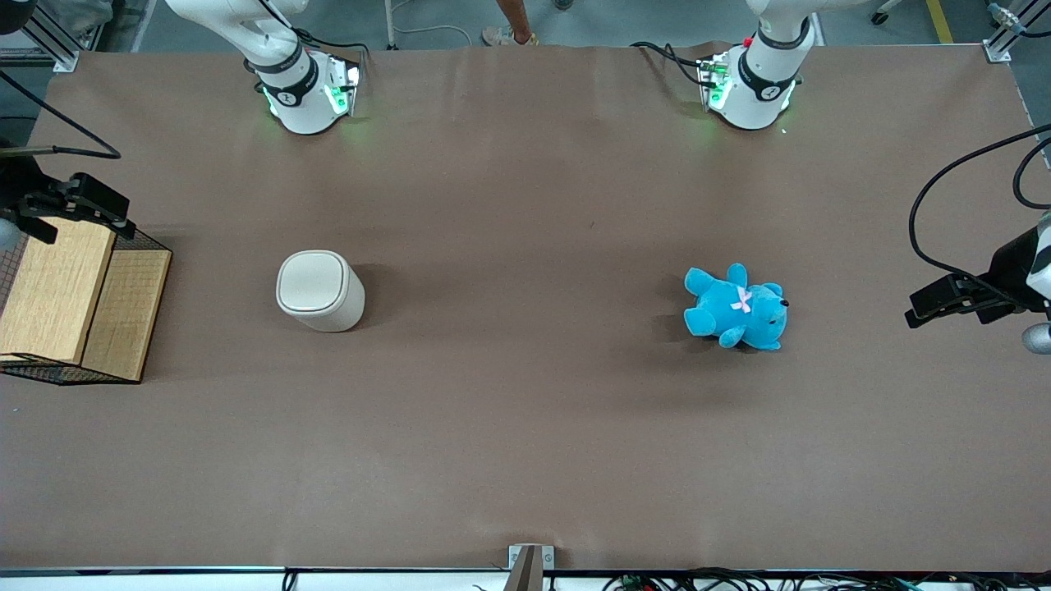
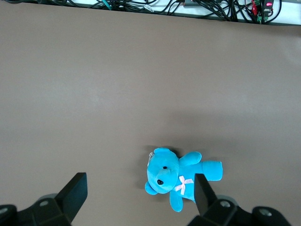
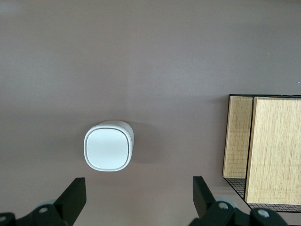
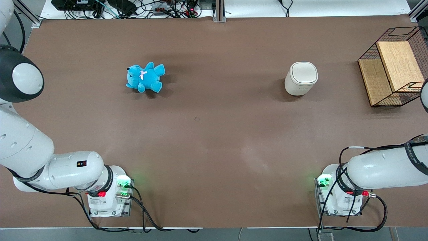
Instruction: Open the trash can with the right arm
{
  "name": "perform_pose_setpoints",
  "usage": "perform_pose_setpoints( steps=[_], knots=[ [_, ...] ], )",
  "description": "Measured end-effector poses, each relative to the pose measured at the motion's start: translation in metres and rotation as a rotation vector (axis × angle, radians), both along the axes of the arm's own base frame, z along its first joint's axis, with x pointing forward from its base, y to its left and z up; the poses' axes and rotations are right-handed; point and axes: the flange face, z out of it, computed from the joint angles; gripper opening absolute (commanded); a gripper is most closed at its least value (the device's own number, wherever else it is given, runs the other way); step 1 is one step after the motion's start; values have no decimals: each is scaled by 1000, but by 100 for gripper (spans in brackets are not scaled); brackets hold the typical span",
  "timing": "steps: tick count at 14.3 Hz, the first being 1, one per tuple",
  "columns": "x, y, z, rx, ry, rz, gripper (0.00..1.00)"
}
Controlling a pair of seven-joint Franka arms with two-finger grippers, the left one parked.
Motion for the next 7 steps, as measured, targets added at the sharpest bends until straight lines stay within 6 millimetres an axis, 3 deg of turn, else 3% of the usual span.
perform_pose_setpoints(
  steps=[5, 6, 7],
  knots=[
    [0, 0, -3, 0, 7, 0, 100],
    [0, 0, -4, 0, 8, 0, 96],
    [0, 0, -5, 0, 10, 0, 60]
  ],
)
